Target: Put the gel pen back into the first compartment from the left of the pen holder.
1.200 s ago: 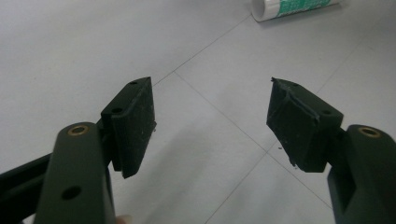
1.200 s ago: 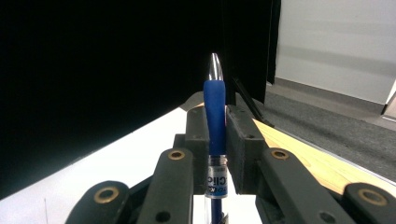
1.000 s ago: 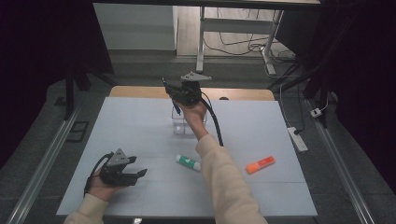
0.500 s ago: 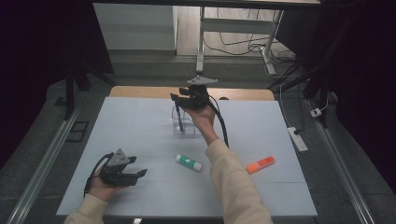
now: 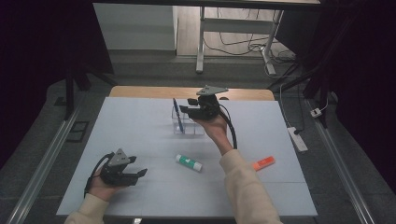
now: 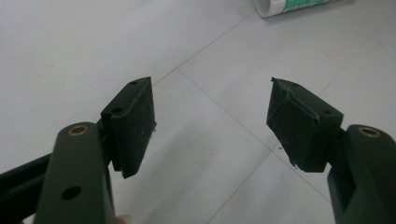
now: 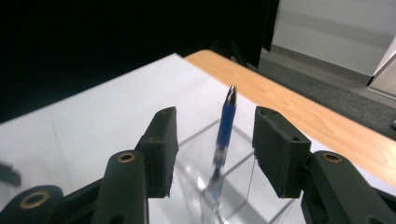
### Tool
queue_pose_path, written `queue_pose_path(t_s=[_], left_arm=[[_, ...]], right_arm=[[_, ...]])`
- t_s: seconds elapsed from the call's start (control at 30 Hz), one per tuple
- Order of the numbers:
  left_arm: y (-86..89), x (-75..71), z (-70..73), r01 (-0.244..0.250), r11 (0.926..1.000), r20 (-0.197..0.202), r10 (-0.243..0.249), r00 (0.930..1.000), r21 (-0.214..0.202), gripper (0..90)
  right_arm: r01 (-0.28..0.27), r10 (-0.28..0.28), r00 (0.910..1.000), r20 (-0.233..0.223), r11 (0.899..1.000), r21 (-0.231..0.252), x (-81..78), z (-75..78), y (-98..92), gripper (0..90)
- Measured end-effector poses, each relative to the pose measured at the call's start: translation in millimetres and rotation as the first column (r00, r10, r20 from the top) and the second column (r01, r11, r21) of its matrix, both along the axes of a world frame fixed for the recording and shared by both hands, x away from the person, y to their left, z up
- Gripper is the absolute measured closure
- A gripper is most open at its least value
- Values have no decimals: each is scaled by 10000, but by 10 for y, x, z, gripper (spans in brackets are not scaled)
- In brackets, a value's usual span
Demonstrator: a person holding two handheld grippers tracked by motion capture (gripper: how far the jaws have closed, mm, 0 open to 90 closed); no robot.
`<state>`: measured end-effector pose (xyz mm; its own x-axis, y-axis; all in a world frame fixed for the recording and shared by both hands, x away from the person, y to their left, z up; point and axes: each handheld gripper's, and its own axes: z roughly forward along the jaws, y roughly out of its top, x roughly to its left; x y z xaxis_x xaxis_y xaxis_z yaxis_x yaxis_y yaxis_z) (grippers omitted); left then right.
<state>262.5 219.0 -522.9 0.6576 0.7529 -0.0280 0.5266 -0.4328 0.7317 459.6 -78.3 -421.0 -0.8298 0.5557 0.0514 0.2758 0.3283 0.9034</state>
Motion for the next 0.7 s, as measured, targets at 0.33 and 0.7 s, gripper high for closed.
queue_pose_path(t_s=[0.33, 0.7], left_arm=[[0, -4, 3, -5, 10000, 0, 5, 10000, 0, 323], [-3, -6, 2, -9, 10000, -23, 9, 10000, 6, 323]], right_arm=[[-290, 288, 9994, -214, 9995, -115, -250, -84, -215, 490], [-334, 330, 9993, -190, 9992, -238, -439, -106, -526, 477]])
